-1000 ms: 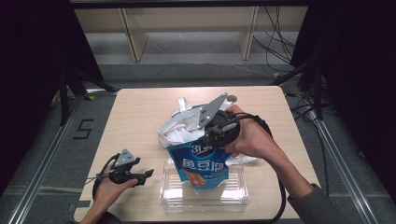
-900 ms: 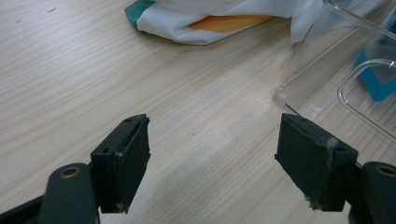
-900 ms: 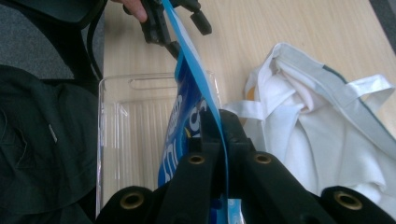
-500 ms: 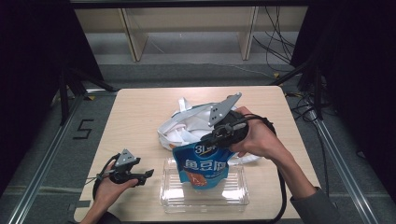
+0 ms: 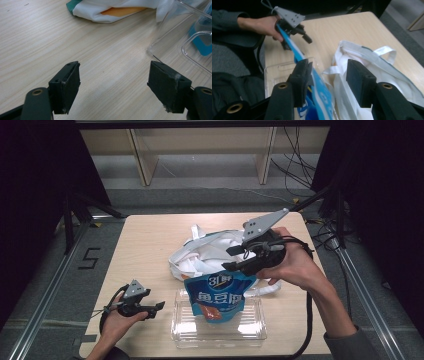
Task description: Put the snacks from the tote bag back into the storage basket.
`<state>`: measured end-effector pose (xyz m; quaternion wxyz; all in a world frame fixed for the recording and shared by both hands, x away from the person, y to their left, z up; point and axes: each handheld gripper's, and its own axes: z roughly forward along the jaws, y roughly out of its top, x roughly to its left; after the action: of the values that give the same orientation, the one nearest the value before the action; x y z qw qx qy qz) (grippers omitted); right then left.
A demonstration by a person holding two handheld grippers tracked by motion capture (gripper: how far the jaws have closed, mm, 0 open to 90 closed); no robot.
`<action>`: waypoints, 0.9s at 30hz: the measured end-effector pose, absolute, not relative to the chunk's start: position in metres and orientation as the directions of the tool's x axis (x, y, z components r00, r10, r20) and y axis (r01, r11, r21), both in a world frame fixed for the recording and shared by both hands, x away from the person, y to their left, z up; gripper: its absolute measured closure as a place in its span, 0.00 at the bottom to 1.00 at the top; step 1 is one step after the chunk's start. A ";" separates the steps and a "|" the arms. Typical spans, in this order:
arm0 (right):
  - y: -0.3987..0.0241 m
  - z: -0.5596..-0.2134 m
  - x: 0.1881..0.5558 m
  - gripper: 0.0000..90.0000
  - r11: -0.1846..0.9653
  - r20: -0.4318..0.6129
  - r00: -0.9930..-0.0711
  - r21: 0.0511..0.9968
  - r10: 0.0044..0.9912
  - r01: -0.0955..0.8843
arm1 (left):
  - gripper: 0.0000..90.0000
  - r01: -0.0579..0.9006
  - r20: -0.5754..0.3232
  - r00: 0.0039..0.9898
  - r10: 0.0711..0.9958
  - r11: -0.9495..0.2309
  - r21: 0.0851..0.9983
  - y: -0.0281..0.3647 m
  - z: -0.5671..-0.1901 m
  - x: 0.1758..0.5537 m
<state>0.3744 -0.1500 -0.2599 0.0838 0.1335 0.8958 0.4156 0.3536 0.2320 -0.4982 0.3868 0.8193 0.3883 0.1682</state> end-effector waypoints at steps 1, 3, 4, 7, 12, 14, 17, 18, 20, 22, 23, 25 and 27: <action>-0.157 -0.257 0.374 0.56 0.601 -0.054 -0.945 0.782 0.324 0.162 | 0.28 0.508 -0.024 0.641 0.767 -0.400 0.763 0.232 -0.498 0.353; -0.164 -0.256 0.375 0.54 0.579 -0.053 -0.931 0.796 0.360 0.179 | 0.28 0.516 -0.026 0.643 0.766 -0.408 0.754 0.233 -0.497 0.353; -0.164 -0.256 0.375 0.54 0.579 -0.053 -0.931 0.796 0.360 0.179 | 0.28 0.516 -0.026 0.643 0.766 -0.408 0.754 0.233 -0.497 0.353; -0.181 -0.261 0.378 0.53 0.548 -0.047 -0.904 0.808 0.426 0.216 | 0.28 0.511 -0.024 0.640 0.768 -0.402 0.760 0.232 -0.497 0.353; -0.197 -0.270 0.381 0.51 0.527 -0.054 -0.880 0.817 0.473 0.233 | 0.28 0.505 -0.023 0.642 0.767 -0.400 0.765 0.232 -0.498 0.354; -0.200 -0.273 0.382 0.50 0.521 -0.052 -0.876 0.820 0.480 0.237 | 0.28 0.508 -0.026 0.643 0.766 -0.400 0.762 0.232 -0.498 0.354; -0.210 -0.285 0.386 0.49 0.508 -0.035 -0.857 0.817 0.514 0.271 | 0.28 0.504 -0.023 0.641 0.767 -0.398 0.766 0.232 -0.498 0.353; -0.210 -0.285 0.386 0.49 0.508 -0.035 -0.857 0.817 0.514 0.271 | 0.28 0.508 -0.023 0.639 0.769 -0.399 0.764 0.232 -0.498 0.353; -0.216 -0.292 0.387 0.47 0.491 -0.028 -0.840 0.822 0.542 0.289 | 0.28 0.505 -0.018 0.637 0.770 -0.400 0.765 0.232 -0.498 0.353; -0.222 -0.299 0.387 0.47 0.471 -0.022 -0.824 0.829 0.566 0.301 | 0.28 0.504 -0.016 0.638 0.770 -0.401 0.765 0.232 -0.498 0.353; -0.225 -0.302 0.387 0.46 0.471 -0.011 -0.827 0.826 0.562 0.309 | 0.28 0.509 -0.019 0.640 0.768 -0.405 0.760 0.233 -0.497 0.353; -0.233 -0.312 0.386 0.46 0.438 -0.001 -0.803 0.838 0.596 0.325 | 0.28 0.505 -0.020 0.636 0.772 -0.396 0.767 0.232 -0.498 0.353; -0.238 -0.318 0.387 0.45 0.449 -0.017 -0.806 0.838 0.592 0.312 | 0.28 0.514 -0.031 0.629 0.777 -0.385 0.767 0.231 -0.498 0.353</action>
<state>0.3870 -0.2378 -0.3180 0.1558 0.2701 0.8367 0.4502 0.3528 0.2312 -0.4982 0.3881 0.8147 0.3962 0.1694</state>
